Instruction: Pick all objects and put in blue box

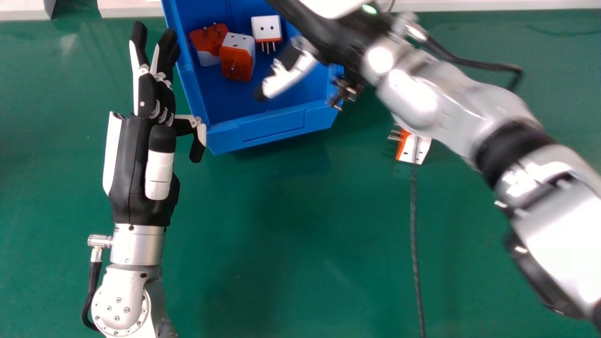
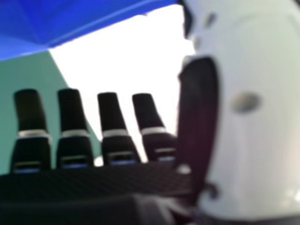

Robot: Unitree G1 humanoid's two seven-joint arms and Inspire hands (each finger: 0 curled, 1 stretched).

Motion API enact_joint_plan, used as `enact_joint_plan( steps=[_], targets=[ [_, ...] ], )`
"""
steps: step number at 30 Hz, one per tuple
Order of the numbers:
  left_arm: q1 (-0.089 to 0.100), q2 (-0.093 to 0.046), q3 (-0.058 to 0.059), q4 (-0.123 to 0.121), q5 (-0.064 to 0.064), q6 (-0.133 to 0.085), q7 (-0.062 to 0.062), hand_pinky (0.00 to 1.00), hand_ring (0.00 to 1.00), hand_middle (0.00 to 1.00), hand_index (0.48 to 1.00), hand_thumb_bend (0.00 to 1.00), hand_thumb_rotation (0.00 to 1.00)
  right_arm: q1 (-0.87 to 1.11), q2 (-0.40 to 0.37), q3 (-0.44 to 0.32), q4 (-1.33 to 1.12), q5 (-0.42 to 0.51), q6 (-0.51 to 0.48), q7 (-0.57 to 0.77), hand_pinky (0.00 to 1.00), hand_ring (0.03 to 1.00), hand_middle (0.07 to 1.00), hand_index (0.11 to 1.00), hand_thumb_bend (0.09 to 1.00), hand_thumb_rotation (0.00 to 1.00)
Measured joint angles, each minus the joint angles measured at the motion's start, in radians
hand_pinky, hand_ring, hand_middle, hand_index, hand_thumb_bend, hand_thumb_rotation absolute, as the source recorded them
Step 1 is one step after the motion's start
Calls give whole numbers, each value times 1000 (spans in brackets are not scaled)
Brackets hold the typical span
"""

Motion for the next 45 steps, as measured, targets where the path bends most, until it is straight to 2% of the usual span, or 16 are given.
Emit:
enact_joint_plan(
  steps=[2, 7, 12, 19, 27, 33, 38, 45],
  targets=[
    [4, -2, 0, 0, 1, 3, 4, 0, 1000, 996, 877, 1000, 951, 93, -82, -43, -101, 26, -55, -2, 604, 721, 789, 780, 978, 178],
    [11, -4, -2, -2, 1, 16, 9, 0, 1000, 997, 879, 1000, 948, 259, -196, -142, -251, 84, -111, 15, 607, 723, 790, 780, 983, 180],
    [12, -4, -3, -8, 1, 20, 7, 0, 1000, 997, 879, 1000, 945, 376, -244, -232, -332, 149, -99, 54, 599, 728, 795, 787, 992, 181],
    [12, -4, -2, -8, 1, 29, 7, 0, 1000, 994, 880, 1000, 939, 481, -263, -350, -424, 189, 2, 76, 585, 727, 803, 802, 999, 219],
    [12, -3, -2, -7, 1, 30, 6, 0, 1000, 989, 882, 1000, 935, 455, -263, -367, -305, 230, 33, 155, 646, 764, 822, 824, 1000, 245],
    [10, -4, -2, -4, 1, 30, 1, 0, 1000, 986, 882, 1000, 934, 379, -257, -361, -116, 237, 43, 212, 712, 833, 884, 882, 1000, 294],
    [8, -3, -1, -4, -1, 30, -5, 0, 1000, 984, 881, 1000, 934, 324, -219, -356, 19, 262, 49, 265, 761, 884, 930, 929, 1000, 317],
    [8, -3, 0, -4, -1, 30, -8, 0, 1000, 982, 880, 1000, 933, 264, -165, -355, 153, 282, 81, 335, 840, 957, 981, 976, 1000, 328]
  ],
)
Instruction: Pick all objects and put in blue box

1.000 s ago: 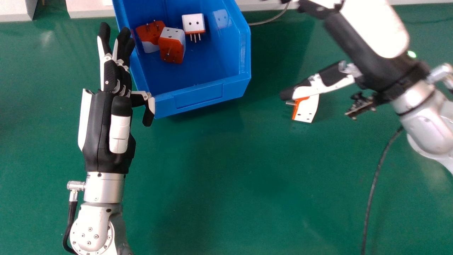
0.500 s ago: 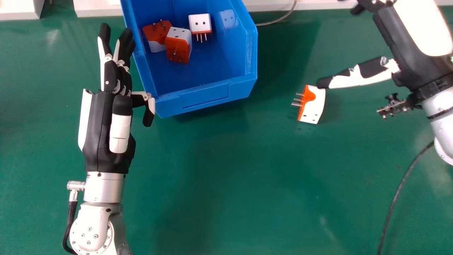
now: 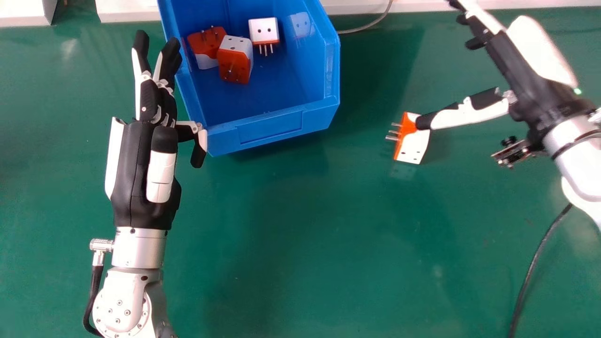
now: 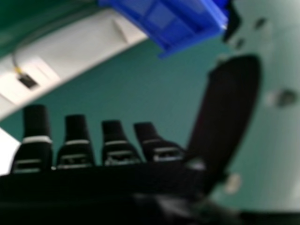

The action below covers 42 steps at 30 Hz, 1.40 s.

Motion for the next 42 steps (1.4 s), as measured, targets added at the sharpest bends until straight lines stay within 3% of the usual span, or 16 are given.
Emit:
enact_joint_plan(
  steps=[7, 21, 34, 42],
  targets=[
    [0, 0, 1, 0, -2, 0, -17, 0, 1000, 979, 878, 1000, 932, -61, 26, 33, 54, -17, 81, 25, 869, 990, 996, 995, 1000, 342],
    [2, 0, 2, -7, -3, 0, -16, 0, 1000, 977, 876, 1000, 931, -95, 59, 120, 96, -55, 152, 61, 860, 999, 1000, 1000, 1000, 347],
    [10, 1, 2, -12, -10, 0, -25, 0, 1000, 976, 871, 1000, 933, -95, 80, 207, 121, -105, 216, 95, 829, 998, 1000, 1000, 1000, 331],
    [12, 2, 1, -18, -8, 1, -23, 0, 997, 965, 860, 1000, 932, -95, 80, 218, 126, -106, 235, 145, 818, 996, 1000, 1000, 1000, 311]
  ],
)
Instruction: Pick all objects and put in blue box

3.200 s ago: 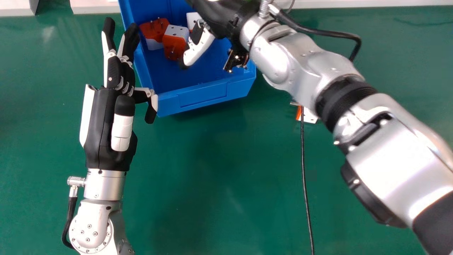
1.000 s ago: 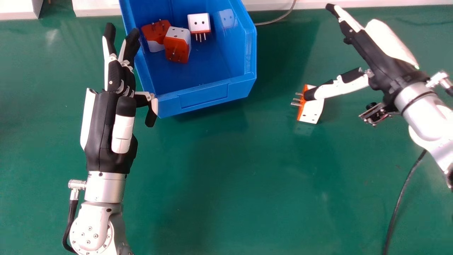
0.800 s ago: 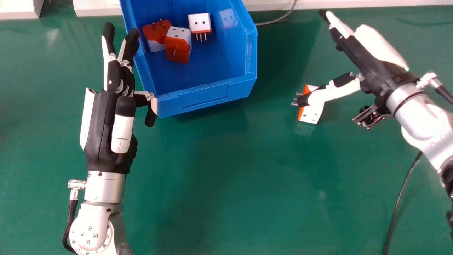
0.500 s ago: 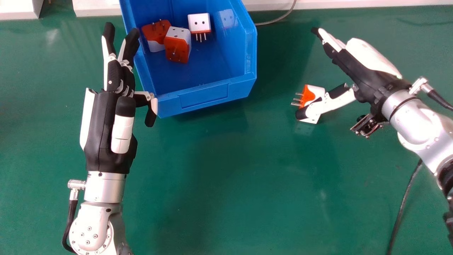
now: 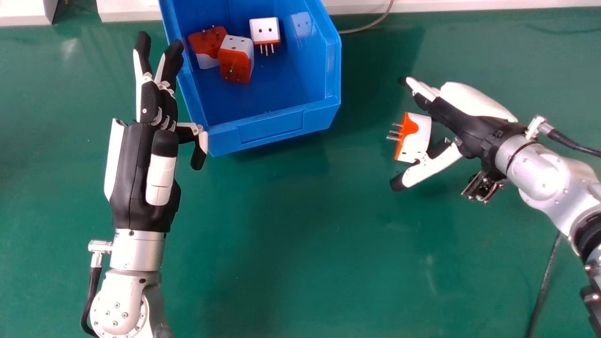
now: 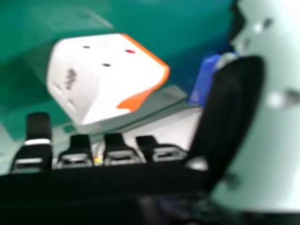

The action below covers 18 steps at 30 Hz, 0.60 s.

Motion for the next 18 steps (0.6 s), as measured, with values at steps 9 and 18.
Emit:
enact_joint_plan(
  steps=[9, 18],
  targets=[
    [1, 1, 0, -5, -1, 1, -4, 0, 989, 958, 848, 1000, 929, 0, 22, 26, 3, -17, 19, -1, 823, 991, 1000, 1000, 1000, 313],
    [1, 8, 0, -6, -1, 6, -8, 0, 985, 952, 824, 1000, 928, 0, 24, 31, 3, -29, 19, -1, 817, 980, 1000, 1000, 1000, 322]
  ],
)
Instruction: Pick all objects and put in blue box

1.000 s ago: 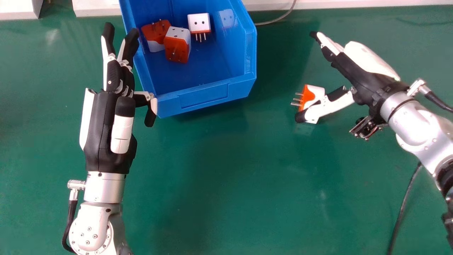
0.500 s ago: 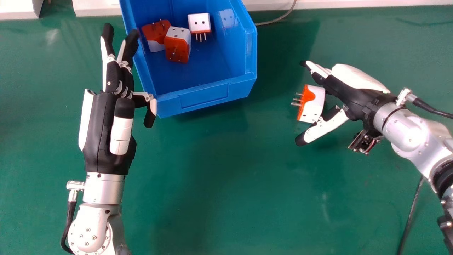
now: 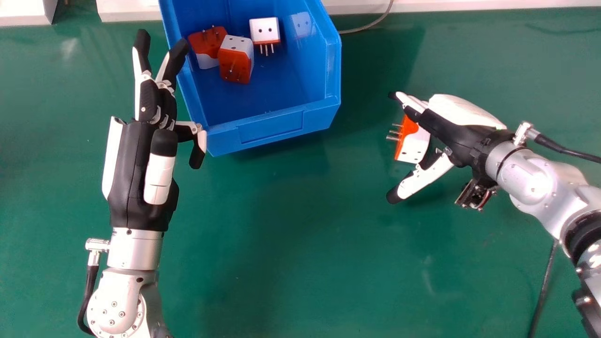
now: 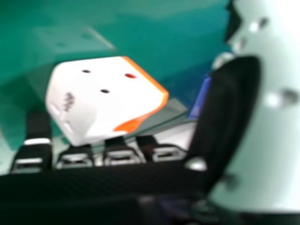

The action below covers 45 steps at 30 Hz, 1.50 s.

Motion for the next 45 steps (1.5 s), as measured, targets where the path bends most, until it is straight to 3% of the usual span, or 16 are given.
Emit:
enact_joint_plan(
  steps=[17, 24, 31, 45],
  targets=[
    [-1, 0, 0, 0, -1, 0, -4, 0, 984, 942, 794, 1000, 923, -35, 1, 33, 6, -36, 3, 14, 835, 985, 1000, 1000, 1000, 322],
    [-3, 0, 0, 0, -3, 0, -7, 0, 989, 935, 782, 1000, 919, -67, 2, 36, 22, -44, 51, 22, 840, 976, 1000, 1000, 1000, 309],
    [-5, 0, 1, 3, -12, 1, -22, 0, 988, 933, 776, 1000, 918, -89, 4, 48, 23, -68, 74, -38, 839, 967, 1000, 1000, 1000, 309],
    [-6, 0, 2, 4, -12, 1, -22, 0, 989, 931, 772, 1000, 918, -127, 5, 64, 30, -83, 76, -44, 830, 954, 1000, 990, 1000, 301]
  ],
)
